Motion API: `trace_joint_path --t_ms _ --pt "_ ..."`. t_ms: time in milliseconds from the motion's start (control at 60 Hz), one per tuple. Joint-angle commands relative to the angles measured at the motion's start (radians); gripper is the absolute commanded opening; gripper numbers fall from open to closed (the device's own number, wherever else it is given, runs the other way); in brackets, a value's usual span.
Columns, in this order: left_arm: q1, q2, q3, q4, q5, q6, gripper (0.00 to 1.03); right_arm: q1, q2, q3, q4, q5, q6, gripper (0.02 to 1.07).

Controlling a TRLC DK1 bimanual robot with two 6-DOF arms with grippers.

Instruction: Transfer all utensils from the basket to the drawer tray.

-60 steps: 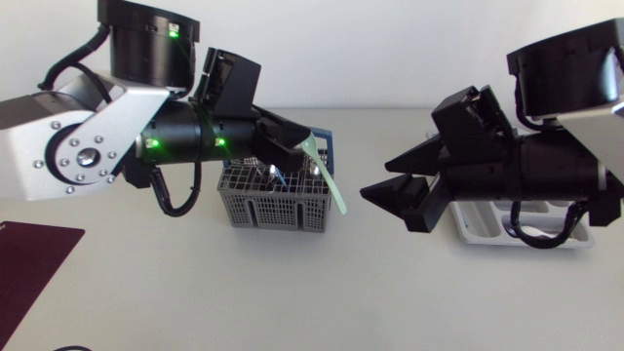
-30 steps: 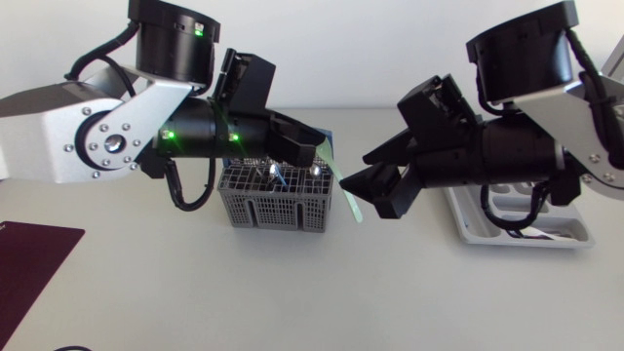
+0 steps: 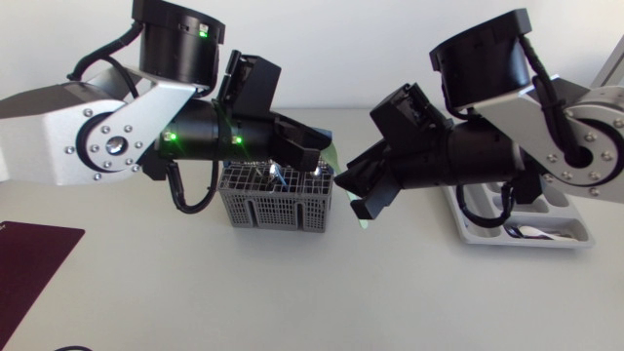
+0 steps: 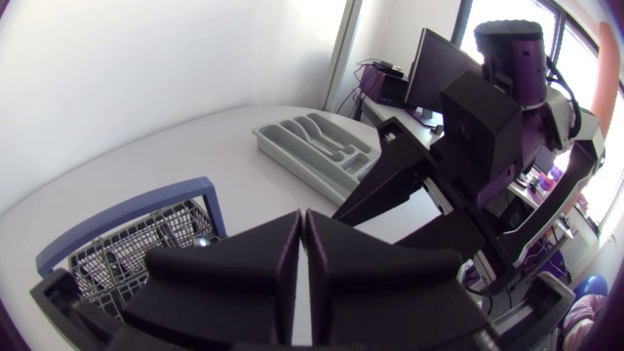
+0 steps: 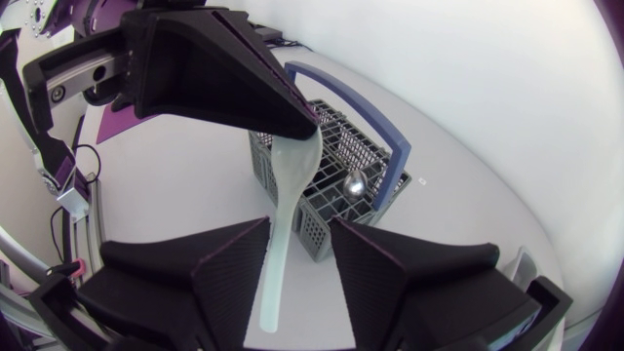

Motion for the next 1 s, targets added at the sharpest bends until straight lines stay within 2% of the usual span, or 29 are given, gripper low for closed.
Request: trace_joint_path --t_ms 0,200,483,517,567,650,733,800,833,933,983 --pt "-0.007 0.020 0.033 -0.006 0.017 -0.033 0.04 0.008 0.018 0.024 0.015 0.009 -0.003 0.33" --pt "-0.006 0.018 0.033 -0.006 0.020 -0.034 0.04 0.010 0.018 0.023 0.011 0.007 -0.004 0.18" --pt "-0.004 0.010 0.033 -0.006 0.023 -0.037 0.04 0.008 0.022 0.018 0.000 0.001 -0.006 0.13" --pt "-0.004 0.009 0.033 -0.006 0.023 -0.037 0.06 0.008 0.022 0.016 0.000 -0.002 -0.006 0.13" --pt "-0.003 0.006 0.036 -0.006 0.023 -0.040 0.14 0.008 0.022 0.016 -0.002 -0.005 -0.006 0.13" --pt "-0.001 0.001 0.039 -0.006 0.023 -0.040 0.16 0.010 0.021 0.013 -0.008 -0.014 -0.006 0.13" --pt "0.003 -0.007 0.047 -0.006 0.023 -0.040 0.30 0.007 0.021 0.013 -0.015 -0.020 -0.009 0.13" --pt "0.011 -0.017 0.054 -0.006 0.023 -0.040 0.52 0.002 0.021 0.009 -0.020 -0.028 -0.012 0.13" --pt "0.016 -0.022 0.059 -0.006 0.023 -0.040 0.60 -0.001 0.021 0.009 -0.026 -0.037 -0.015 0.13" --pt "0.036 -0.042 0.074 -0.005 0.023 -0.040 0.75 -0.007 0.021 0.001 -0.037 -0.048 -0.029 0.13" --pt "0.049 -0.051 0.083 -0.002 0.023 -0.040 0.79 -0.015 0.019 -0.005 -0.046 -0.051 -0.042 0.13"
